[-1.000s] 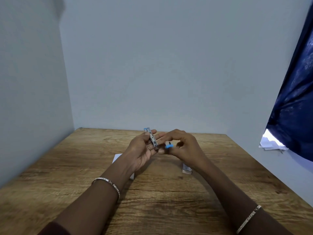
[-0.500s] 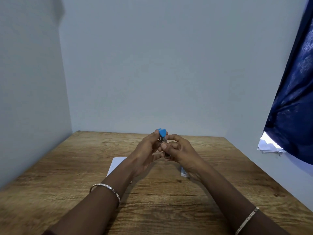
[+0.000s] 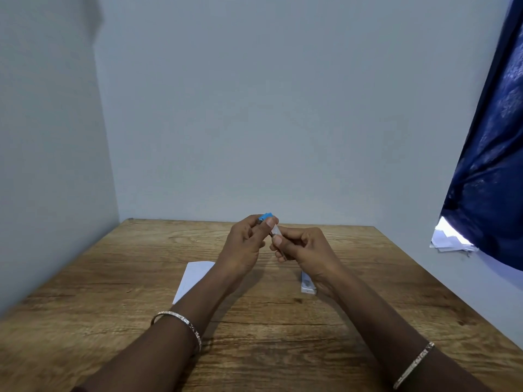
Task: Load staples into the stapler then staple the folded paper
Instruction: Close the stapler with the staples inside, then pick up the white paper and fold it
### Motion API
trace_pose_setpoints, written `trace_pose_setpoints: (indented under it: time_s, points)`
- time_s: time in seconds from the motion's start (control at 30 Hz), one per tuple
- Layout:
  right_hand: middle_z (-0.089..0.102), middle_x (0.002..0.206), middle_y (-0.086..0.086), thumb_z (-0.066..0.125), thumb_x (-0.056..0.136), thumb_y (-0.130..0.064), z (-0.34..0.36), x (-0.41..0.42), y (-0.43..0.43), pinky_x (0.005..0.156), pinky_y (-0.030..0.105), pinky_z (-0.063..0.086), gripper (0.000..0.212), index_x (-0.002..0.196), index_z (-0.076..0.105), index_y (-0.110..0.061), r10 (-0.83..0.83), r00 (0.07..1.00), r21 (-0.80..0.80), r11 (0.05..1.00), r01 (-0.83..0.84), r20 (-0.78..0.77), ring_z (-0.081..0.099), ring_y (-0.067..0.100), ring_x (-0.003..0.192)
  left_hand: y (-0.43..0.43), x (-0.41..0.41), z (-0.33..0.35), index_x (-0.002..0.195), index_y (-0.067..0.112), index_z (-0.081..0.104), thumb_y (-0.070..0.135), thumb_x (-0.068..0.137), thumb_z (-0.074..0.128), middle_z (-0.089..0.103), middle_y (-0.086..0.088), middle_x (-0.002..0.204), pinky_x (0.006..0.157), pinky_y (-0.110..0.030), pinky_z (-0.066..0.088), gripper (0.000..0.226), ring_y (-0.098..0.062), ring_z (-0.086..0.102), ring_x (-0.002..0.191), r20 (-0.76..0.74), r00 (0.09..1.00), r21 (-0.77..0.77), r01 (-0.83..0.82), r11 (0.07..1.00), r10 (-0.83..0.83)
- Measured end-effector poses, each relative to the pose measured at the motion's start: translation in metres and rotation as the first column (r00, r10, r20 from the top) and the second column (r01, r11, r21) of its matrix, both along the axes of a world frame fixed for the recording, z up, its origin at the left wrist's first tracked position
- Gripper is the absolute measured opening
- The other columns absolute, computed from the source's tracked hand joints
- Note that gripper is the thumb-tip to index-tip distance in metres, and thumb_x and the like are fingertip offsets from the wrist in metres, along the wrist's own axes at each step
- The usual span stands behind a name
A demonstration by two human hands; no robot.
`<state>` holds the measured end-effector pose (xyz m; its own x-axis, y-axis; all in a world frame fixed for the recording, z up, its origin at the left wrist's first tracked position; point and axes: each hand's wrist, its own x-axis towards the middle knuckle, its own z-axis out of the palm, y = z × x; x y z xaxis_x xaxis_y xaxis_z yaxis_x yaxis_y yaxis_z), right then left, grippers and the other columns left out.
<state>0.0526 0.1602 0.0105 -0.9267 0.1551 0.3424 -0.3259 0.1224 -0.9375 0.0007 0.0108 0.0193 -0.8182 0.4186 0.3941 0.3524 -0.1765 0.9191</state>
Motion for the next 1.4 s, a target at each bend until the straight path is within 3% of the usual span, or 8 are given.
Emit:
trace_pose_setpoints:
  time_s: [0.23, 0.4, 0.57, 0.77, 0.9, 1.07, 1.23, 1.4]
  points:
    - [0.072, 0.084, 0.016, 0.064, 0.096, -0.008, 0.005, 0.002, -0.009, 0.079, 0.037, 0.058, 0.018, 0.108, 0.069, 0.004, 0.132, 0.986, -0.254, 0.962, -0.102, 0.104, 0.064, 0.027, 0.078, -0.010, -0.010, 0.005, 0.110, 0.007, 0.072, 0.047, 0.099, 0.049, 0.077, -0.008, 0.110, 0.096, -0.033, 0.053, 0.048, -0.017, 0.070, 0.109, 0.062, 0.997, -0.086, 0.046, 0.995, -0.040]
    - [0.073, 0.096, 0.024, 0.053, 0.103, -0.011, 0.008, -0.002, -0.008, 0.076, 0.037, 0.062, 0.026, 0.118, 0.062, 0.008, 0.175, 0.973, -0.440, 0.893, -0.091, 0.154, 0.073, 0.028, 0.077, -0.034, -0.028, 0.013, 0.105, 0.012, 0.072, 0.040, 0.101, 0.051, 0.078, -0.003, 0.096, 0.079, -0.032, 0.052, 0.035, -0.017, 0.072, 0.090, -0.192, 0.949, -0.337, -0.304, 0.891, 0.251]
    - [0.077, 0.085, 0.011, 0.071, 0.092, -0.025, 0.001, 0.000, -0.008, 0.071, 0.032, 0.054, 0.024, 0.109, 0.071, -0.008, -0.180, 0.963, 0.095, 0.982, 0.163, 0.199, 0.068, 0.017, 0.073, -0.078, -0.049, 0.015, 0.101, 0.017, 0.073, 0.039, 0.093, 0.066, 0.071, 0.000, 0.100, 0.087, -0.035, 0.051, 0.025, -0.019, 0.066, 0.100, -0.346, 0.909, -0.740, -0.416, 0.528, 0.231]
    - [0.069, 0.069, -0.008, 0.084, 0.068, -0.026, -0.004, 0.005, -0.023, 0.055, 0.019, 0.042, 0.019, 0.085, 0.079, -0.021, -0.443, 0.896, 0.657, 0.677, 0.331, 0.005, 0.064, 0.005, 0.067, -0.099, -0.060, 0.013, 0.105, 0.015, 0.075, 0.043, 0.084, 0.076, 0.067, -0.001, 0.107, 0.081, -0.030, 0.046, 0.035, -0.020, 0.060, 0.107, -0.213, 0.962, -0.856, -0.267, 0.442, 0.169]
    - [0.070, 0.078, -0.002, 0.082, 0.068, -0.029, -0.007, 0.009, -0.036, 0.059, 0.026, 0.042, 0.016, 0.080, 0.077, -0.019, -0.506, 0.862, 0.761, 0.571, 0.309, 0.030, 0.063, 0.016, 0.081, -0.106, -0.061, 0.014, 0.105, 0.015, 0.074, 0.041, 0.078, 0.082, 0.061, 0.007, 0.092, 0.066, -0.025, 0.043, 0.039, -0.017, 0.057, 0.091, -0.146, 0.975, -0.884, -0.205, 0.420, 0.169]
    - [0.069, 0.074, 0.001, 0.081, 0.078, -0.035, -0.007, 0.011, -0.040, 0.052, 0.026, 0.037, 0.027, 0.081, 0.075, -0.009, -0.514, 0.850, 0.798, 0.559, 0.225, 0.120, 0.062, 0.015, 0.072, -0.112, -0.063, 0.014, 0.116, 0.020, 0.068, 0.047, 0.071, 0.085, 0.058, 0.005, 0.103, 0.080, -0.031, 0.044, 0.055, -0.021, 0.055, 0.102, -0.080, 0.983, -0.932, -0.133, 0.338, 0.166]
    - [0.073, 0.093, 0.005, 0.078, 0.081, -0.040, -0.007, 0.011, -0.041, 0.059, 0.029, 0.038, 0.034, 0.095, 0.075, -0.009, -0.513, 0.850, 0.824, 0.528, 0.202, 0.120, 0.056, 0.015, 0.078, -0.113, -0.061, 0.013, 0.116, 0.021, 0.062, 0.038, 0.068, 0.090, 0.051, 0.013, 0.092, 0.059, -0.025, 0.036, 0.059, -0.013, 0.050, 0.087, -0.002, 0.982, -0.943, -0.065, 0.328, 0.189]
    - [0.065, 0.102, 0.001, 0.078, 0.080, -0.042, -0.006, 0.013, -0.040, 0.076, 0.030, 0.040, 0.043, 0.112, 0.067, -0.015, -0.476, 0.878, 0.775, 0.535, 0.337, -0.053, 0.059, 0.020, 0.102, -0.112, -0.061, 0.010, 0.114, 0.018, 0.056, 0.031, 0.070, 0.089, 0.053, 0.008, 0.096, 0.074, -0.032, 0.043, 0.057, -0.019, 0.053, 0.095, -0.024, 0.982, -0.928, -0.091, 0.361, 0.186]
